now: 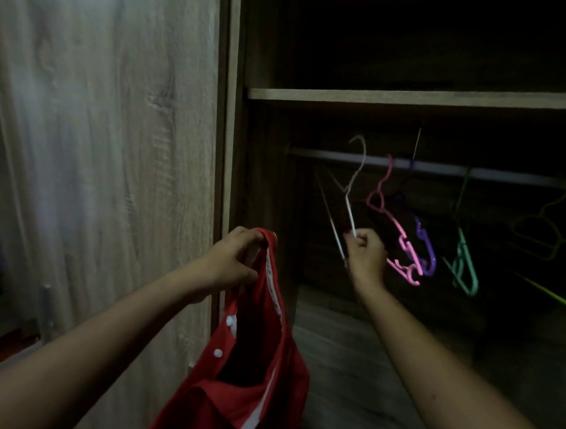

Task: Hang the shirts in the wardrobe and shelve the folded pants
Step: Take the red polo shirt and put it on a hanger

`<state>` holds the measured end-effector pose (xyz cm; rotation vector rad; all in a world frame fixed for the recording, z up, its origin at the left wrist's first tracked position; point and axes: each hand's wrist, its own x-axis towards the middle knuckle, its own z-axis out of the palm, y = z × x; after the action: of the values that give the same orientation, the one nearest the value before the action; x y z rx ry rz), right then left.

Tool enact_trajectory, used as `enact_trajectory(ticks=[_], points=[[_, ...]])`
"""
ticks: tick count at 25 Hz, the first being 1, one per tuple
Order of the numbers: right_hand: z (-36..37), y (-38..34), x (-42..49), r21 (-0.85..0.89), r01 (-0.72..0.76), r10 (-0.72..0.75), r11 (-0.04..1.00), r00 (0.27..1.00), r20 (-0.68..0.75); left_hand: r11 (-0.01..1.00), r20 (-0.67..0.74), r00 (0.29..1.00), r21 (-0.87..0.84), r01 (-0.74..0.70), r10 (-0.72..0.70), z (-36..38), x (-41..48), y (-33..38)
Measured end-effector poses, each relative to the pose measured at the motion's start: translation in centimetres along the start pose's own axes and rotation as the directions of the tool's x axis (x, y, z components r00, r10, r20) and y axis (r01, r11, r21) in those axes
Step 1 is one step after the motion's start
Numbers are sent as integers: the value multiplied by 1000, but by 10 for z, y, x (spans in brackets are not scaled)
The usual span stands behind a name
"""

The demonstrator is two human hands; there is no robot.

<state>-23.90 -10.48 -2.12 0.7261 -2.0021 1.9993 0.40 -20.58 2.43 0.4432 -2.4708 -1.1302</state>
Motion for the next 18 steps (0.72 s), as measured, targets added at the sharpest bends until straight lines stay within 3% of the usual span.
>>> enact_trajectory(ticks=[2, 6, 10, 14, 16, 18], points=[[-2, 23, -14, 2, -45, 45, 999, 994, 101, 1000, 0, 1000, 13, 6, -6, 0, 4, 1], [-23, 29, -27, -18, 33, -32, 999, 997, 76, 998, 0, 998, 3, 59, -59, 3, 12, 0], [-60, -9, -68, 260, 96, -124, 961, 988, 91, 968, 94, 975, -132, 212, -201, 11, 16, -2], [-84, -66, -92, 711, 16, -83, 703, 995, 59, 947, 145, 956, -167, 276, -253, 26, 18, 6], [-75, -80, -96, 785, 10, -131, 619, 987, 91, 950, 194, 955, -174, 259, -225, 31, 19, 11], [-59, -71, -101, 739, 1, -143, 674, 981, 130, 955, 215, 964, -213, 206, -160, 32, 16, 16]])
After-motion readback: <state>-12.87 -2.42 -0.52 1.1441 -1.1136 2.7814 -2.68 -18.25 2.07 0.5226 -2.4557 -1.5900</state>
